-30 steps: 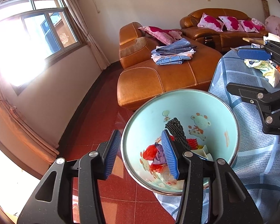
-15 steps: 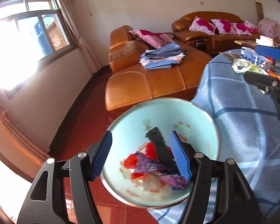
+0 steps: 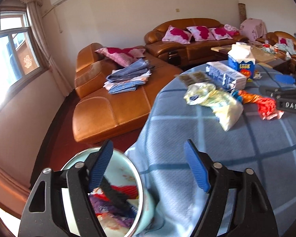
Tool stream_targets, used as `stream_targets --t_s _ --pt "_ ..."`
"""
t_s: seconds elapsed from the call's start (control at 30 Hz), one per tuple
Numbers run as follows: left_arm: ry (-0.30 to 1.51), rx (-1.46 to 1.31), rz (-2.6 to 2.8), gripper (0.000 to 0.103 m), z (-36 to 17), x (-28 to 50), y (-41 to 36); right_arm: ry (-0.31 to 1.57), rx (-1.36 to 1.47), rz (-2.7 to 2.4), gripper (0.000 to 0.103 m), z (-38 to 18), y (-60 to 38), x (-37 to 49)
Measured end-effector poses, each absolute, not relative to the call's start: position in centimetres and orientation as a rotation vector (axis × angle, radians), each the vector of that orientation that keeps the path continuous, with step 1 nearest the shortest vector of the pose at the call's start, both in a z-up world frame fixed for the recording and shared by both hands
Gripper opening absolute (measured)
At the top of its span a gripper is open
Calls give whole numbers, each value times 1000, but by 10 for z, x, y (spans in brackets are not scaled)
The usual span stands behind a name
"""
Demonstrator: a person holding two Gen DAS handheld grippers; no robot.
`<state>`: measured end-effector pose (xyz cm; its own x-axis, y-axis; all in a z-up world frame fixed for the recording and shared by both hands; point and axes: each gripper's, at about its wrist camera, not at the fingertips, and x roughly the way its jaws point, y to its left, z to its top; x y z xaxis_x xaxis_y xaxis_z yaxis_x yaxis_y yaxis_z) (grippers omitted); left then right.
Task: Collect trash
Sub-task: 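Move back to the table and grasp the orange-red wrapper with the right tool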
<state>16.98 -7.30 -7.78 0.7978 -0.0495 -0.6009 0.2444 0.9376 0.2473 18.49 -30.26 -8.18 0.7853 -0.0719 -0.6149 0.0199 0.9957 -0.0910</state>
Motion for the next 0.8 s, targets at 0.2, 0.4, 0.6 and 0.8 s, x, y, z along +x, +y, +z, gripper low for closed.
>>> stream_targets --t_s 0.2,0.4,0.6,0.8 --pt "624 330 -238 75 -78 188 -119 803 -5 -66 74 -109 -332 204" --pt "626 360 -276 78 -84 197 -149 888 79 22 46 -129 -343 211" --pt "640 363 -295 78 -89 199 -164 825 56 25 21 -114 -337 194" --pt "647 371 -326 79 -94 205 -187 745 52 -42 20 -101 -350 172"
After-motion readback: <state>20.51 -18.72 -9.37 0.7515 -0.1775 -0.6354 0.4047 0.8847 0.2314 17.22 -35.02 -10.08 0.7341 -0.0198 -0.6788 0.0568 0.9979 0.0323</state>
